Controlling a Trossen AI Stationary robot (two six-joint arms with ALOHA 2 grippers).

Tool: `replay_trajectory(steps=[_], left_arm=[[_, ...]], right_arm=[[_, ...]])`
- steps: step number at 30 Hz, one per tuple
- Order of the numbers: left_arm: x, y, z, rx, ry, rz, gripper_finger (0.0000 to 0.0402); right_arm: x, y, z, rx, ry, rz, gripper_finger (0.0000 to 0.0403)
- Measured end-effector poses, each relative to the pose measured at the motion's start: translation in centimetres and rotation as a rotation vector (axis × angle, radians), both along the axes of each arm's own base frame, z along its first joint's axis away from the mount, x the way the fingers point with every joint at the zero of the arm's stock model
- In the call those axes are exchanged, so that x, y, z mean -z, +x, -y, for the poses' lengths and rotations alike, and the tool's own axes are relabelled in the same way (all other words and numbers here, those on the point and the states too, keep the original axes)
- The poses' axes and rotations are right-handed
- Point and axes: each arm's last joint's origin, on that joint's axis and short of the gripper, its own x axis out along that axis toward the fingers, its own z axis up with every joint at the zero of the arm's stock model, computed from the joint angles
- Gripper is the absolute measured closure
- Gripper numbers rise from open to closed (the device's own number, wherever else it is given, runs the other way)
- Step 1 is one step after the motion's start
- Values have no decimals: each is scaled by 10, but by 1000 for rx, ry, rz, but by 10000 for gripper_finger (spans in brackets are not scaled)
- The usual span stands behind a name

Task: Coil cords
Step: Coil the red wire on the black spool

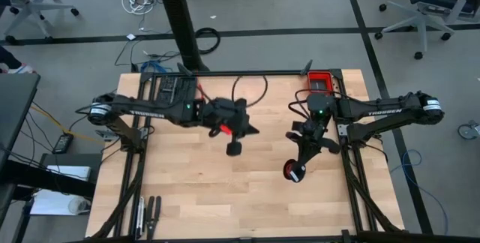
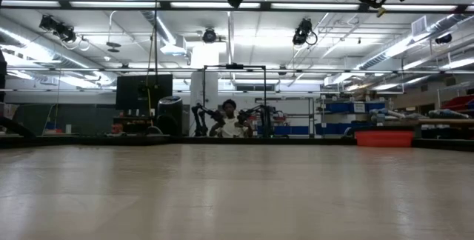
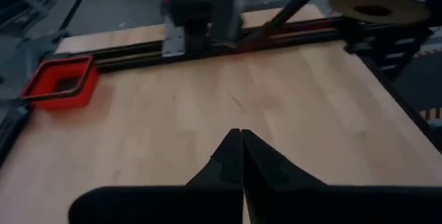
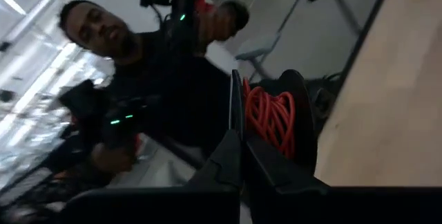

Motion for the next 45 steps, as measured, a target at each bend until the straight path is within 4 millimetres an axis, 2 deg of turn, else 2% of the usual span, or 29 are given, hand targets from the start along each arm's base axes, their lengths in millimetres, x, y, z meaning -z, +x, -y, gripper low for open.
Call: replay_trajectory(steps=[3,7,15,23,28,32,39,45], left_arm=[[16,1,10,25,-3,60,401],[28,1,14,25,-35,131,401],[30,-1,11,-67,-41,401,401],[37,-14,6,-171,20,647,401],[45,-15,6,-183,-26,602,401],[47,-18,4,-238,-30,528,400],[15,-44,0,-328,8,545,379],[14,-62,0,-319,16,553,373]], right_arm=[[1,2,1,77,-68,63,401],[2,5,4,198,-191,154,401],[1,10,4,338,-429,339,401],[-1,11,5,525,-561,351,401],[-3,10,10,682,-663,347,401],[-1,10,8,718,-736,350,401],[-2,10,2,696,-742,375,401],[-9,11,0,732,-708,493,401]])
